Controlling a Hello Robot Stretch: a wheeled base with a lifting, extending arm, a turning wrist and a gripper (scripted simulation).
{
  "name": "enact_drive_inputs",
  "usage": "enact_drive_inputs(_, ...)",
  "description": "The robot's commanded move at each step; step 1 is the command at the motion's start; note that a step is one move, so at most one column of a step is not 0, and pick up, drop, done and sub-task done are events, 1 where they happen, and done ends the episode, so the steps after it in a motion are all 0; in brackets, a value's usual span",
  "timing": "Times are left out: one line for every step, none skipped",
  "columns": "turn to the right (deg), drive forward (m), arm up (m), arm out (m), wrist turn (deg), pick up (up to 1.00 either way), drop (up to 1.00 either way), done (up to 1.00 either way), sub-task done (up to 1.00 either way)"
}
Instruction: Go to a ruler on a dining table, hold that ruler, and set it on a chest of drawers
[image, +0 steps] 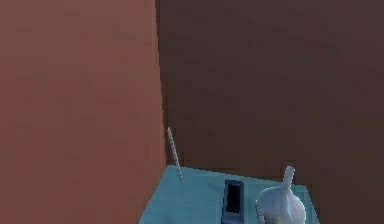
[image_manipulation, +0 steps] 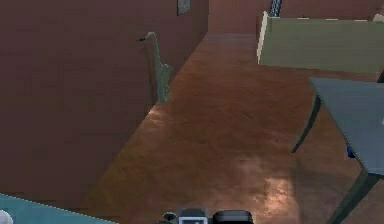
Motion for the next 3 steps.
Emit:
enact_drive_inputs(0.0, 0.00, -0.32, 0.00, 0.0, 0.00, 0.00, 0.00, 0.00)
enact_drive_inputs(0.0, 0.00, 0.00, 0.00, 0.0, 0.00, 1.00, 0.00, 0.00)
enact_drive_inputs(0.0, 0.00, 0.10, 0.00, 0.0, 0.00, 0.00, 0.00, 0.00)
